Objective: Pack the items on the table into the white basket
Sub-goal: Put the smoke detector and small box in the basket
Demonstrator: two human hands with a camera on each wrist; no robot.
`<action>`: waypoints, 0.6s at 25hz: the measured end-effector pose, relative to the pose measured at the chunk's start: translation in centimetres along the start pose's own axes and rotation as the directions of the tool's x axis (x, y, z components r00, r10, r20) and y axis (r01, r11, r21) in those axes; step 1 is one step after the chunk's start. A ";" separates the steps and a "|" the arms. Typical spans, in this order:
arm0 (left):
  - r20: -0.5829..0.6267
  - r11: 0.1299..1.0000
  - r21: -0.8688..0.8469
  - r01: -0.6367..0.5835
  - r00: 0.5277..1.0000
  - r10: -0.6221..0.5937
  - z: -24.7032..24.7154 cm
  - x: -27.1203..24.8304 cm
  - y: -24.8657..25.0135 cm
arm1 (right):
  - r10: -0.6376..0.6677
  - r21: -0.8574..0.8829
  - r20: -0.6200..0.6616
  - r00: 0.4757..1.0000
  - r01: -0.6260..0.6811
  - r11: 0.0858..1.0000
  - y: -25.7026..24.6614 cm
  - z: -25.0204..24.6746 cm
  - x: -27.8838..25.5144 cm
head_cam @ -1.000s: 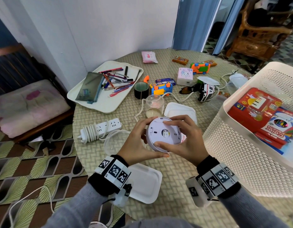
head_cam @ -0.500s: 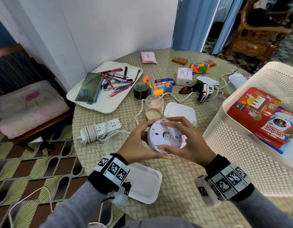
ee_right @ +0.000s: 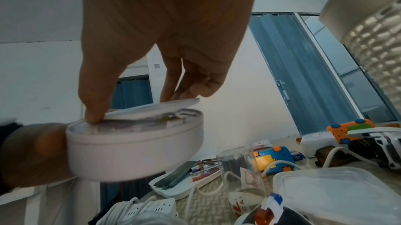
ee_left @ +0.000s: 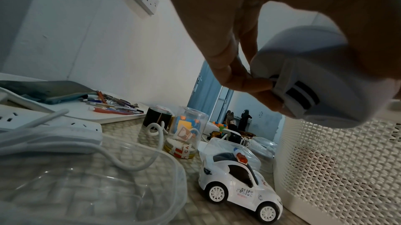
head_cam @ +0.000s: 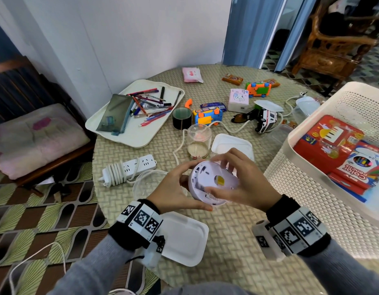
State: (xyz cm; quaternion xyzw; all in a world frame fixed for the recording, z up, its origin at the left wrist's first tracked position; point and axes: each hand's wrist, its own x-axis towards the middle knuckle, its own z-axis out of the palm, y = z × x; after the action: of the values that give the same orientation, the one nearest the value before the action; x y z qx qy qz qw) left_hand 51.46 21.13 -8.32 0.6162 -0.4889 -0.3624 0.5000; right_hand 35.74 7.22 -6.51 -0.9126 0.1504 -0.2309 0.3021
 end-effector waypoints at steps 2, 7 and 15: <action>-0.015 0.999 -0.031 0.010 1.000 -0.010 -0.2 0.1 -0.1 | 0.085 0.003 -0.029 0.996 -0.085 0.996 0.1 -0.2 0.1; 0.025 0.999 0.023 -0.033 0.999 0.032 -0.3 0.1 0.1 | 0.319 0.073 0.009 0.948 -0.318 0.945 0.9 -0.2 0.1; -0.075 0.999 0.012 -0.037 0.996 0.038 0.5 0.4 -1.3 | 0.551 0.678 0.033 0.834 -0.424 0.601 1.1 -1.0 1.0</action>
State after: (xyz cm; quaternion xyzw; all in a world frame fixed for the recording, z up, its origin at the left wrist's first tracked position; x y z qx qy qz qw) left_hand 51.41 20.69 -9.69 0.6226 -0.4833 -0.3269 0.5215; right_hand 35.88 5.51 -6.15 -0.6436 0.3295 -0.2581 0.6408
